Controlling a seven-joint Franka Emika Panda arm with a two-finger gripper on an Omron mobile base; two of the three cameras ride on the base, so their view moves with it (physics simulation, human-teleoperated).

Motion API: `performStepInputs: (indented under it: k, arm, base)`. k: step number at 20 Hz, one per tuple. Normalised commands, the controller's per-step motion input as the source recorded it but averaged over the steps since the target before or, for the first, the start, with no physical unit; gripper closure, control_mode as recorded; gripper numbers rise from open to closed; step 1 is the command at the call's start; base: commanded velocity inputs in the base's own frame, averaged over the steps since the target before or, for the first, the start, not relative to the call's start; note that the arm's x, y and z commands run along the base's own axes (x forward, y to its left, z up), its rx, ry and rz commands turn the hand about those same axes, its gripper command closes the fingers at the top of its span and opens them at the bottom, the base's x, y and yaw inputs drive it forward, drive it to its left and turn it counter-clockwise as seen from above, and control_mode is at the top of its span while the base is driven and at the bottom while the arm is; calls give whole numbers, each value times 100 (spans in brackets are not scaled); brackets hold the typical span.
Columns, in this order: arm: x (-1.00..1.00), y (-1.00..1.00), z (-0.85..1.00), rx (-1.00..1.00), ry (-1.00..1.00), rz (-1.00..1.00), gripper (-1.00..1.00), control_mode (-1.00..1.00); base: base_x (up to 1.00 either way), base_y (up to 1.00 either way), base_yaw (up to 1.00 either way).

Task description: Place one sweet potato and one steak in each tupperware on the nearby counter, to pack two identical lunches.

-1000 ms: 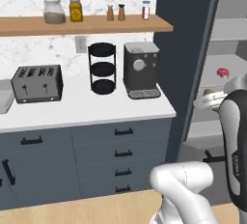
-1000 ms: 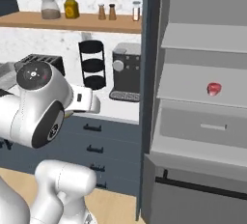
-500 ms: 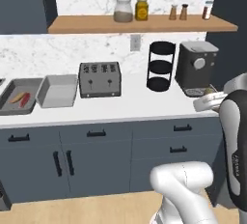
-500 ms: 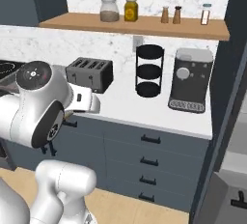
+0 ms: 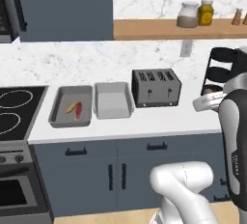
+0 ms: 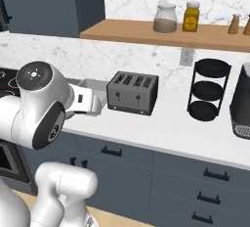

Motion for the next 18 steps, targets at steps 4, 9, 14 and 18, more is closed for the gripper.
performStepInputs:
  k: [4, 9, 14, 18]
  arm:
    - [0, 0, 0, 0, 0, 0, 100, 100]
    - [0, 0, 0, 0, 0, 0, 100, 100]
    - [0, 0, 0, 0, 0, 0, 100, 100]
    - [0, 0, 0, 0, 0, 0, 100, 100]
  base:
    - [62, 100, 0]
    - [68, 100, -23]
    - [43, 46, -31]
    - [13, -18, -7]
